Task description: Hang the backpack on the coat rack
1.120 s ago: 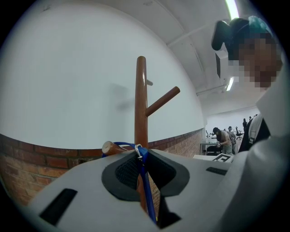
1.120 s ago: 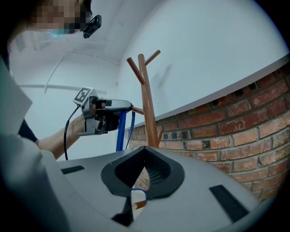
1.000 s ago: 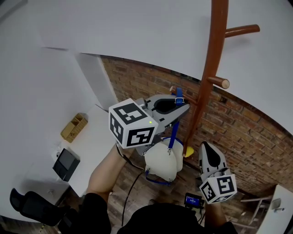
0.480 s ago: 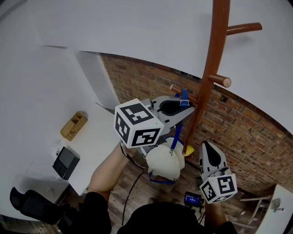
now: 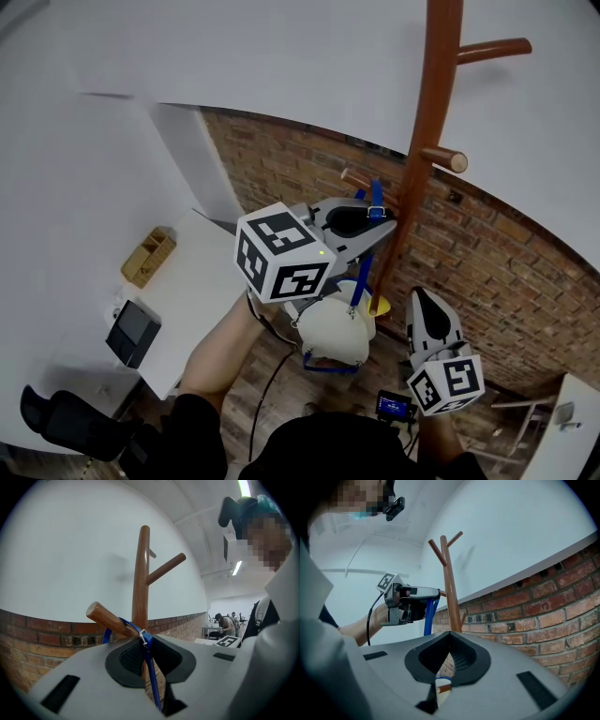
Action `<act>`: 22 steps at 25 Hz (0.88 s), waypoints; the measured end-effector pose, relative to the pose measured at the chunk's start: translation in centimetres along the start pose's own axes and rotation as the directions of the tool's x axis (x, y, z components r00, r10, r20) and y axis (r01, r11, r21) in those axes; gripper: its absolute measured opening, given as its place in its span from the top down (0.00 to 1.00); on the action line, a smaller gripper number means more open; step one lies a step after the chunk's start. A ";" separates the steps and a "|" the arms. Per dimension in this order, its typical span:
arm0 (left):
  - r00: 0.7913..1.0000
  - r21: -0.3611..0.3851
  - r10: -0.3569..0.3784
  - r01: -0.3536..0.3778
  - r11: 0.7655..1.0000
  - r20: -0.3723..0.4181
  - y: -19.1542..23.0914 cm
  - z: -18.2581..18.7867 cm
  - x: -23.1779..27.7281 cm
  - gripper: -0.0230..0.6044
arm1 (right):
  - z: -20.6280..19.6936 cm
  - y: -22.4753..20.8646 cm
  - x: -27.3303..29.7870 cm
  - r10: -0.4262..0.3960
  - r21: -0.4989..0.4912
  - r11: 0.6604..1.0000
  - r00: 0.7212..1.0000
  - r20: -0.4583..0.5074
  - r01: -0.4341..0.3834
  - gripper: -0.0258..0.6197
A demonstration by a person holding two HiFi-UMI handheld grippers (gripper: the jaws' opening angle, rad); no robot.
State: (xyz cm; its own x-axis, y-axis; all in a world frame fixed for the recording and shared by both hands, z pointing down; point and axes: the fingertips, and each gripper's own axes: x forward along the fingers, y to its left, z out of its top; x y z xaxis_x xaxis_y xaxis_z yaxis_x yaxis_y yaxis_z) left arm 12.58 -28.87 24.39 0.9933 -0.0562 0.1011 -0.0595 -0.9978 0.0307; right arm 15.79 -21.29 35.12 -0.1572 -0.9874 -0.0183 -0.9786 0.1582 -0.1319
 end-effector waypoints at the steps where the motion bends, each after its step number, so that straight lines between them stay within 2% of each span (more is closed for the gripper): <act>1: 1.000 -0.001 0.000 0.000 1.000 -0.002 0.0 -0.1 0.0 0.89 | 0.0 0.0 -0.1 0.000 0.001 1.000 1.000 0.001 0.000 0.94; 14: 1.000 -0.025 -0.006 0.006 1.000 -0.006 0.2 -0.7 0.7 0.89 | -0.3 0.0 -0.8 -0.010 0.009 1.000 1.000 -0.001 0.010 0.94; 22: 0.999 -0.005 -0.018 0.018 1.000 -0.030 -0.2 -0.9 1.3 0.89 | -0.4 0.0 -1.0 -0.016 0.014 1.000 1.000 0.001 0.016 0.94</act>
State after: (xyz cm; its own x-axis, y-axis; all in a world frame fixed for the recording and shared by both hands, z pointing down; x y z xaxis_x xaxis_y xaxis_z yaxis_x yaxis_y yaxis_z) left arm 13.82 -28.67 25.43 0.9908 -0.0374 0.1304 -0.0427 -0.9984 0.0378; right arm 15.90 -20.32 35.52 -0.1412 -0.9898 -0.0167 -0.9791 0.1421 -0.1458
